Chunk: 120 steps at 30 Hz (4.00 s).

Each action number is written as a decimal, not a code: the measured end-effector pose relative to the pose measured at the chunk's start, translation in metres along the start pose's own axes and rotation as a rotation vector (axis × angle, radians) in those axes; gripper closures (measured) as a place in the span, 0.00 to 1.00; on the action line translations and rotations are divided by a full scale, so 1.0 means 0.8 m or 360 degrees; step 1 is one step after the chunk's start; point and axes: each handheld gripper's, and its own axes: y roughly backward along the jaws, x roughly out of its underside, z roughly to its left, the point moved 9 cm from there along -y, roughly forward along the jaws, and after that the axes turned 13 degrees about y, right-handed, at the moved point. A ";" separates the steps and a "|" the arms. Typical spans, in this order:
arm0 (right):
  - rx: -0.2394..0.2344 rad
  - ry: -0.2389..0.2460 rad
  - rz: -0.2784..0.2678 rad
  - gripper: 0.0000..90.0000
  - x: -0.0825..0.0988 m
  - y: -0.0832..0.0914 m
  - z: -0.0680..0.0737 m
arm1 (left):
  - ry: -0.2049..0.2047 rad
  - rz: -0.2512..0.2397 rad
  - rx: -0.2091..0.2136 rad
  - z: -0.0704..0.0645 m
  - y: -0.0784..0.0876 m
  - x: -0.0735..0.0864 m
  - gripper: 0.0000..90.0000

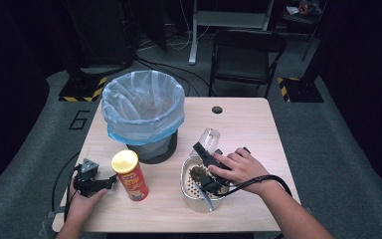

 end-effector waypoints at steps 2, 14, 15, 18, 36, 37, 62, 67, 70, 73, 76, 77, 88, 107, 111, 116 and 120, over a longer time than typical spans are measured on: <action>0.0008 0.0147 -0.0008 0.38 0.006 0.001 -0.012 | 0.0000 0.0000 0.0000 0.000 0.000 0.000 0.15; 0.0119 -0.0539 0.0009 0.38 0.014 0.000 -0.011 | 0.0000 0.0001 0.0000 0.000 0.000 0.000 0.15; 0.0126 -0.0580 0.0014 0.38 0.015 0.000 -0.011 | 0.0001 0.0000 0.0000 0.000 0.000 0.000 0.15; 0.0170 -0.0817 0.0060 0.38 0.026 -0.001 -0.018 | 0.0000 0.0000 0.0000 0.000 0.000 0.000 0.15; -0.0048 -0.2808 -0.0259 0.38 0.083 -0.011 -0.036 | 0.0001 0.0000 0.0001 0.000 0.000 0.000 0.15; -0.0060 -0.2878 -0.0320 0.38 0.084 -0.009 -0.037 | 0.0000 0.0001 0.0000 0.000 0.000 0.000 0.15; -0.0156 -0.3174 -0.0636 0.38 0.108 0.026 -0.063 | -0.0025 0.0008 -0.0001 0.001 0.000 0.000 0.14; -0.0166 -0.3142 -0.0651 0.37 0.114 0.027 -0.083 | -0.0011 -0.0001 0.0003 0.000 0.000 0.000 0.14; -0.0171 -0.3109 -0.0675 0.37 0.112 0.028 -0.094 | -0.0024 0.0006 -0.0001 0.000 0.001 0.001 0.14; -0.0184 -0.3097 -0.0687 0.37 0.110 0.029 -0.101 | -0.0024 0.0007 -0.0001 0.000 0.001 0.001 0.14; -0.0188 -0.3066 -0.0706 0.37 0.108 0.030 -0.112 | -0.0021 -0.0010 -0.0005 0.000 0.001 0.001 0.14; -0.0187 -0.3054 -0.0707 0.37 0.108 0.029 -0.115 | -0.0006 -0.0001 0.0001 -0.001 0.002 0.002 0.14; -0.0198 -0.3023 -0.0703 0.37 0.128 0.003 -0.143 | -0.0007 -0.0006 0.0000 -0.001 0.002 0.002 0.14; -0.0238 -0.2908 -0.0733 0.36 0.130 -0.060 -0.248 | -0.0003 -0.0017 0.0000 -0.001 0.001 0.001 0.14; -0.0285 -0.2849 -0.0705 0.36 0.117 -0.106 -0.270 | -0.0021 0.0008 0.0000 0.000 0.003 0.002 0.14; -0.0357 -0.2838 -0.0670 0.35 0.093 -0.146 -0.281 | -0.0019 0.0007 0.0008 0.000 0.003 0.001 0.15; -0.0420 -0.2854 -0.0623 0.34 0.074 -0.171 -0.280 | -0.0018 0.0006 0.0008 0.000 0.002 0.001 0.15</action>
